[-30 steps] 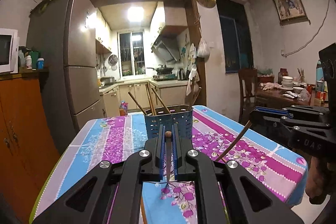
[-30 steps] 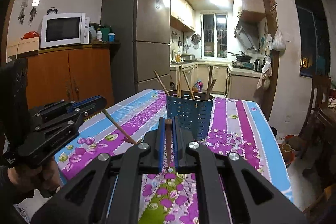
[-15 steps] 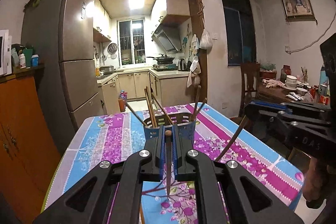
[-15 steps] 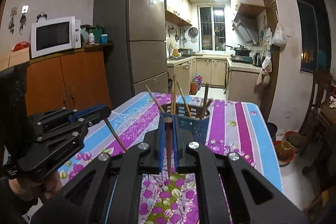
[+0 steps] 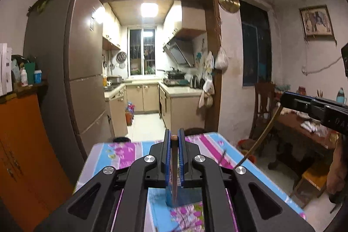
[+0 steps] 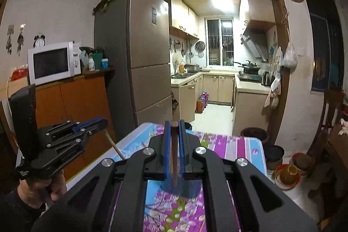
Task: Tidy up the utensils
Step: 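Lift the held chopsticks and carry them above the blue slotted holder with both grippers, then lower the chopsticks into the holder and open both grippers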
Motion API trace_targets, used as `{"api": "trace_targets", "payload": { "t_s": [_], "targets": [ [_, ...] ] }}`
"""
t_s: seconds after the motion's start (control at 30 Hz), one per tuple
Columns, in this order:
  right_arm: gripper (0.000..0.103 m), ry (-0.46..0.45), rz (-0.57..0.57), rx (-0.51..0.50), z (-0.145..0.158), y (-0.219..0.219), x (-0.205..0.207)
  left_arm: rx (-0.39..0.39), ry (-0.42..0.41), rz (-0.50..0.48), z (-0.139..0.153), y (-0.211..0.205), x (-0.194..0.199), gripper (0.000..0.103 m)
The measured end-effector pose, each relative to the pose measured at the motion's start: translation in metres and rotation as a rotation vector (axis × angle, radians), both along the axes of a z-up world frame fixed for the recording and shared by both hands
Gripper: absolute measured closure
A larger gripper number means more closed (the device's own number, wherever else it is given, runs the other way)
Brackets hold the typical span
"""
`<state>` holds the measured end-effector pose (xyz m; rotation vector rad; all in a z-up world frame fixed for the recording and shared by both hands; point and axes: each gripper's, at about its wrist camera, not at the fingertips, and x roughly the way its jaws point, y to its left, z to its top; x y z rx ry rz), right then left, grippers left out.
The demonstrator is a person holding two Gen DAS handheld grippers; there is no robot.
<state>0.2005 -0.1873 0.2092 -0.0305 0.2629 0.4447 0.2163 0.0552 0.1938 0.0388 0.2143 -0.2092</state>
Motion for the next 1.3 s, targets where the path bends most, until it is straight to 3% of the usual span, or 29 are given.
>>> {"api": "trace_targets", "payload": {
  "t_s": [0.2,0.37,0.5,0.73,1.3],
  "targets": [
    [0.098,-0.014,-0.019,-0.001,0.037,-0.002,0.028,-0.031,-0.034,-0.003,0.051,0.003,0.022,0.095],
    [0.098,0.008,-0.039,-0.037,0.045,0.006,0.06,-0.025,-0.034,-0.012,0.064,-0.008,0.047,0.095],
    [0.098,0.036,-0.045,-0.047,0.039,0.008,0.08,-0.021,-0.004,-0.017,0.056,-0.015,0.072,0.095],
    [0.098,0.113,-0.042,-0.046,0.009,0.005,0.116,-0.01,0.068,-0.031,0.017,-0.028,0.114,0.095],
    [0.098,0.29,-0.018,-0.057,-0.053,0.011,0.175,0.012,0.18,-0.037,-0.041,-0.037,0.177,0.095]
  ]
}}
